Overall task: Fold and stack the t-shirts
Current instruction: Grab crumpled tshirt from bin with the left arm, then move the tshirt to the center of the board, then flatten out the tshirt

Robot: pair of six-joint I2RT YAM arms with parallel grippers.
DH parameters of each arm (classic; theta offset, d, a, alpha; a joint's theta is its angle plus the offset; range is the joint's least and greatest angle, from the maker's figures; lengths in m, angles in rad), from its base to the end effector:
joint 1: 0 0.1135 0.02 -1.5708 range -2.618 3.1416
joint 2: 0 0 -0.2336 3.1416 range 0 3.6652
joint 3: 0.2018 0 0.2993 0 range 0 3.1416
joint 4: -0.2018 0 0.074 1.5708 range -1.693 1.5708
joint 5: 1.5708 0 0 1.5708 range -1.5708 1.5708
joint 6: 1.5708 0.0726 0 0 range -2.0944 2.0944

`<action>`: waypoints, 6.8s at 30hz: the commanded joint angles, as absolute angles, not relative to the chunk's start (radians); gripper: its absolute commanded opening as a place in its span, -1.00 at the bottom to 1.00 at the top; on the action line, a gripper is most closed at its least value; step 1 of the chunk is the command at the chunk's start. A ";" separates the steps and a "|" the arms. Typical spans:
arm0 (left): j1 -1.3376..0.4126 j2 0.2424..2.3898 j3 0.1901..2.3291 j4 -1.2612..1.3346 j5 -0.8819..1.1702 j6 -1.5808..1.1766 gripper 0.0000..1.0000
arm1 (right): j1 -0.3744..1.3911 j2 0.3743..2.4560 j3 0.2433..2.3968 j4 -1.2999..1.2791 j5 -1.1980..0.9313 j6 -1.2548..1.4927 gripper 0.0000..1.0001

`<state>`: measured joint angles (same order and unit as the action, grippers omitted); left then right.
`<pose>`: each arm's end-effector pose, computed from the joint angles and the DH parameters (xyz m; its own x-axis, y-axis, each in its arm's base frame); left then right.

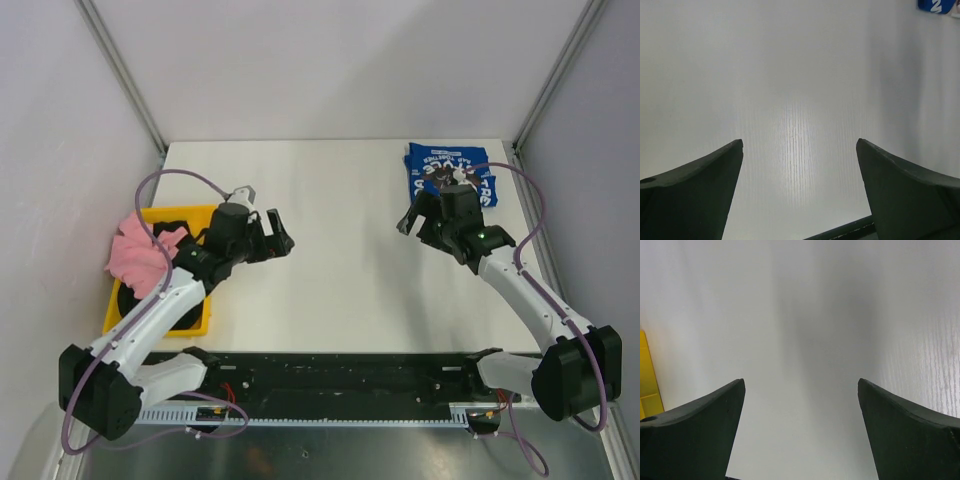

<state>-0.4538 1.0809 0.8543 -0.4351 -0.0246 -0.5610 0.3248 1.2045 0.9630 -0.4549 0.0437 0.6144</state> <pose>0.2928 -0.1408 0.2221 -0.6915 -0.2545 -0.6761 0.0625 0.9113 -0.4069 0.3306 0.1080 0.2257 -0.6622 0.3847 -0.6430 0.1159 0.9004 0.4193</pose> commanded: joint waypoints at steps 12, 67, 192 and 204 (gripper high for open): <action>-0.251 0.960 0.891 -0.579 -0.253 -0.670 0.99 | 0.309 1.206 0.967 -0.460 -0.017 0.587 0.99; -0.121 1.027 1.336 -0.596 -0.498 -0.559 -1.00 | 0.285 1.237 0.969 -0.391 -0.151 0.569 0.99; -0.673 1.642 0.915 -0.334 -0.207 -0.690 -0.27 | 0.404 1.187 1.047 -0.500 0.286 0.475 -1.00; -0.670 1.588 0.982 -0.428 -0.364 -0.719 -0.99 | 0.354 1.148 1.052 -0.484 0.263 0.457 -1.00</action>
<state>-0.6907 1.6566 0.9169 -0.3710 -0.2543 -0.7029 0.3923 1.1988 1.0290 -0.5041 0.2649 0.4744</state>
